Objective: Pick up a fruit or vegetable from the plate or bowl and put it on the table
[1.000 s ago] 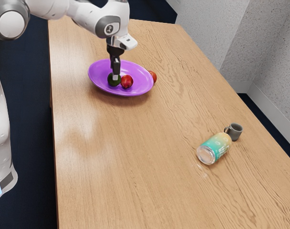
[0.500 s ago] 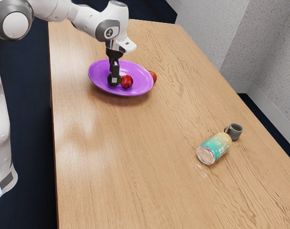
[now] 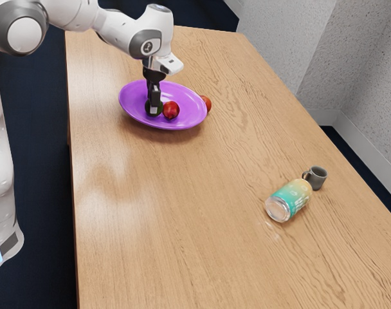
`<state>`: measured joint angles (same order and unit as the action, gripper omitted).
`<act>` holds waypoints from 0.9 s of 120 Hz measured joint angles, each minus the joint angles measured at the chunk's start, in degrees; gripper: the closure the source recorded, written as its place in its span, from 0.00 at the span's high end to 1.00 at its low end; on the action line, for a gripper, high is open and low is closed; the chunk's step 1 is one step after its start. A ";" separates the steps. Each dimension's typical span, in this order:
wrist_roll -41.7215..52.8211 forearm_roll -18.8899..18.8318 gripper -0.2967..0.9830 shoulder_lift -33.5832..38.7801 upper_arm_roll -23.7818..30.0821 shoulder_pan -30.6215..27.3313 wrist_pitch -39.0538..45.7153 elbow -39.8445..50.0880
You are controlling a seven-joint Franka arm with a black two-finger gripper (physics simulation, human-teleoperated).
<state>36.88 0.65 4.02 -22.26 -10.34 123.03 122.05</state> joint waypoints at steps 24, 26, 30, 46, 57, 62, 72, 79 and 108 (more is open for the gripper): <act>0.13 0.33 0.73 -0.54 0.01 -0.03 0.15 0.03; 0.14 0.37 0.72 -0.63 0.01 -0.03 0.16 0.02; 0.16 0.57 0.69 -0.75 0.02 -0.02 0.18 0.00; 0.06 0.88 0.47 -0.69 -0.01 0.05 0.25 -0.02; -0.35 0.54 0.33 -0.33 0.03 -0.02 0.33 -0.03; -0.62 0.28 0.29 0.00 0.04 -0.02 0.36 -0.03; -1.18 -0.12 0.29 0.94 0.12 0.05 0.34 -0.06; -1.52 -0.29 0.29 1.76 0.12 0.13 0.23 -0.10; -2.61 -1.15 0.27 10.85 2.06 0.00 -2.66 -0.62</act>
<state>34.27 -0.49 14.88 -20.20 -10.34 120.37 121.43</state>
